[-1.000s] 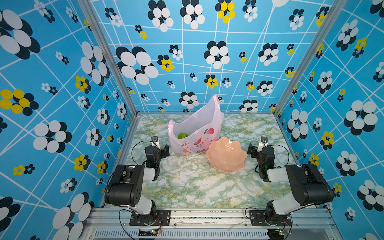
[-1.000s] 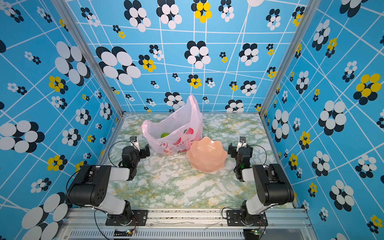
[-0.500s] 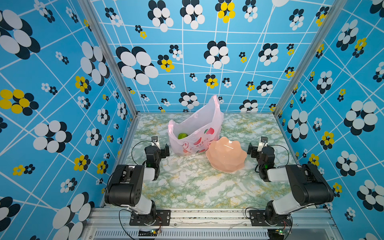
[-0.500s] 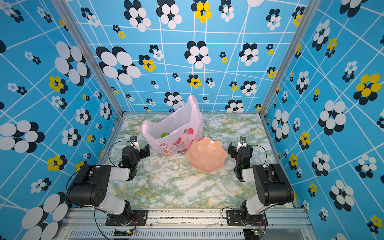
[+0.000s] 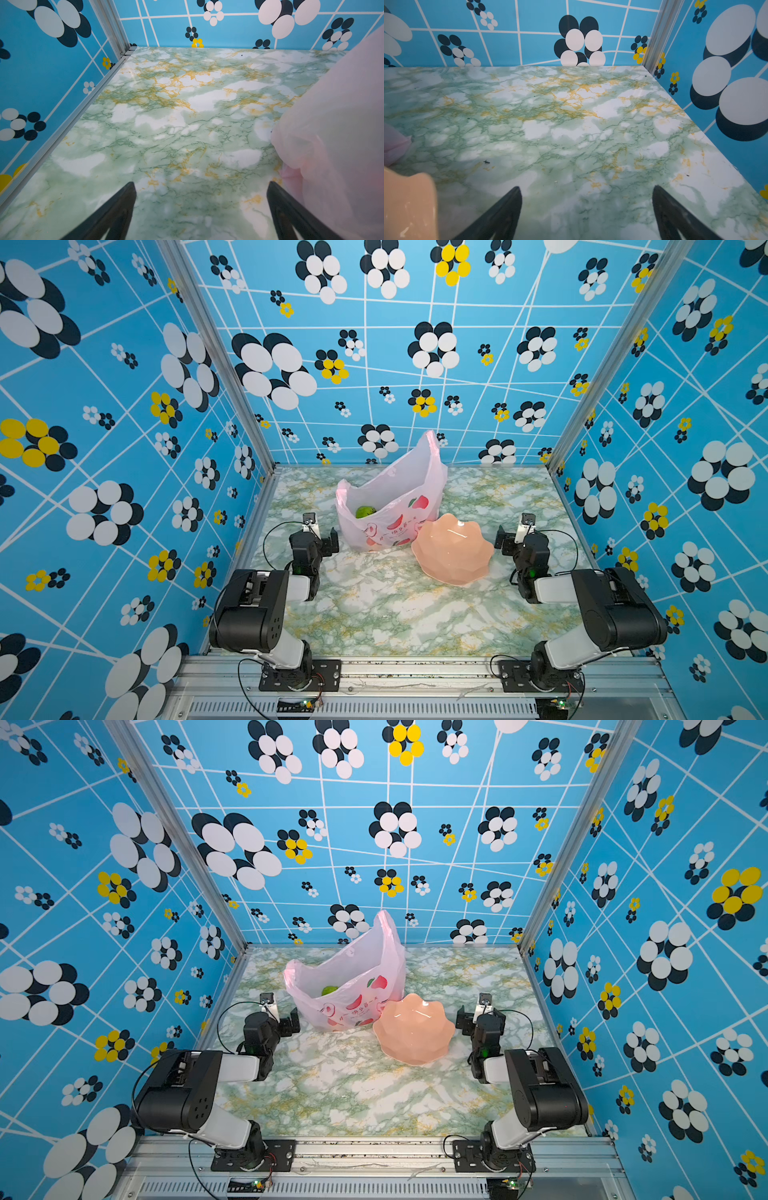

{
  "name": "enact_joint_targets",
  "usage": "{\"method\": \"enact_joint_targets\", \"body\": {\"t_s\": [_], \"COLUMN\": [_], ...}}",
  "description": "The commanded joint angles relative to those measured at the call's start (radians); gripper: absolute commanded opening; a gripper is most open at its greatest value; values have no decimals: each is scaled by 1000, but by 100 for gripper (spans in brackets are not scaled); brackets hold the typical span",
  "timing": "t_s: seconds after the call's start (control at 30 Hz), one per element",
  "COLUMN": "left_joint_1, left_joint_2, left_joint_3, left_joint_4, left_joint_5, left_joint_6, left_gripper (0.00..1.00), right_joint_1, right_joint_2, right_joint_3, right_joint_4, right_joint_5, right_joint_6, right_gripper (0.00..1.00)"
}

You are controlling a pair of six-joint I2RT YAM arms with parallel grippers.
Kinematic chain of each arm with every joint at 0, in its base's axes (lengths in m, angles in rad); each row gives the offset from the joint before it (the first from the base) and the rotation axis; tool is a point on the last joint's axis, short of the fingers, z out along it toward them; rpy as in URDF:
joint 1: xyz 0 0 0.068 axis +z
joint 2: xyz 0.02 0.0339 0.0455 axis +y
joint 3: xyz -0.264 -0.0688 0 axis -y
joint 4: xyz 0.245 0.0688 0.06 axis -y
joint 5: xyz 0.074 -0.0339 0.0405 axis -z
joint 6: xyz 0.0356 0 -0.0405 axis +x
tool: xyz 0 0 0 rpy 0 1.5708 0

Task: Place the fruits into the plastic bag

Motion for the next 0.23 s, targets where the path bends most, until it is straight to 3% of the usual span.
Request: {"method": "enact_joint_targets", "body": {"t_s": [0.0,0.2], "left_joint_1": [-2,-2], "left_joint_2": [-3,-3], "left_joint_3": [8,7], "left_joint_4": [24,24], "left_joint_5": [-8,-8], "left_joint_6": [5,5], "left_gripper": [99,99], "right_joint_1": [-20,-24], "right_joint_2": [0,-1], "right_joint_3": [30,28], "right_joint_4": [-45,-41], "right_joint_5": [-41,-47], "right_joint_6": [24,22], "right_gripper": [99,99]}}
